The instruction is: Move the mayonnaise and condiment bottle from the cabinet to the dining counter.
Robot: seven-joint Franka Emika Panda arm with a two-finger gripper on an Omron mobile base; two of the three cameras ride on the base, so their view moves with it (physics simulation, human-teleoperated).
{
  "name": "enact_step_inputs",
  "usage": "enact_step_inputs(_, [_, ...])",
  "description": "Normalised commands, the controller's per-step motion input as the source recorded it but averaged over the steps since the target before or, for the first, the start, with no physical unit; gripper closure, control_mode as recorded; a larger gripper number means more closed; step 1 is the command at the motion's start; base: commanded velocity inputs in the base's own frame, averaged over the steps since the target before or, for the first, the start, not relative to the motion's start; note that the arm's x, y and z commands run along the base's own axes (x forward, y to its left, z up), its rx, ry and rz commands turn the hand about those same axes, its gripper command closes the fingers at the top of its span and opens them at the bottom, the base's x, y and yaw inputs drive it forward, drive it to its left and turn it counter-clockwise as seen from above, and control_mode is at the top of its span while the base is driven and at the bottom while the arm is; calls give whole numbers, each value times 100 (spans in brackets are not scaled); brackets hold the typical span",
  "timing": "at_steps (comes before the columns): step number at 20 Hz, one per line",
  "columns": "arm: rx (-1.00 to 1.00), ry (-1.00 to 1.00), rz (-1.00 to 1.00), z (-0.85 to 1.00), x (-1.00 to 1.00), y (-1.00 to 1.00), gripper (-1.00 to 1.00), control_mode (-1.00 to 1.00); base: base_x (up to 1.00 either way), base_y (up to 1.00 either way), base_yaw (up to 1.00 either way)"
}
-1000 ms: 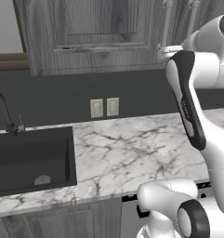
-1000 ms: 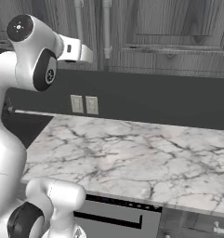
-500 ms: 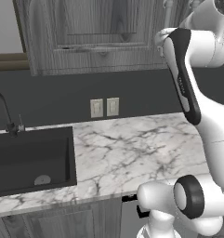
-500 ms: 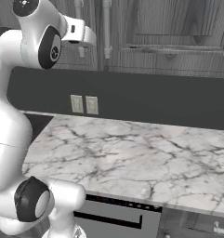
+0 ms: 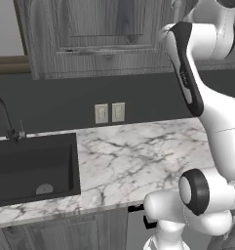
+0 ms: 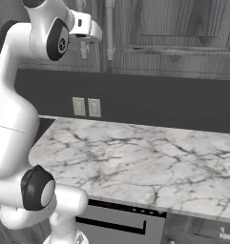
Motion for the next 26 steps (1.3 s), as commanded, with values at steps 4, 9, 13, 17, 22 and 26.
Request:
enact_step_inputs(4, [0,0,0,0,40,0,-100,-100,0,0,0])
enact_step_inputs(9, [-2,0,0,-1,43,0,-100,-100,0,0,0])
enact_step_inputs(13, [0,0,0,-3,37,0,-100,-100,0,0,0])
enact_step_inputs(17, [-2,0,0,-14,32,0,-100,-100,0,0,0])
enact_step_inputs(22, [-3,-4,-4,-33,29,-3,100,-100,0,0,0])
enact_step_inputs(26, [4,-5,-6,-32,13,-1,100,-100,0,0,0])
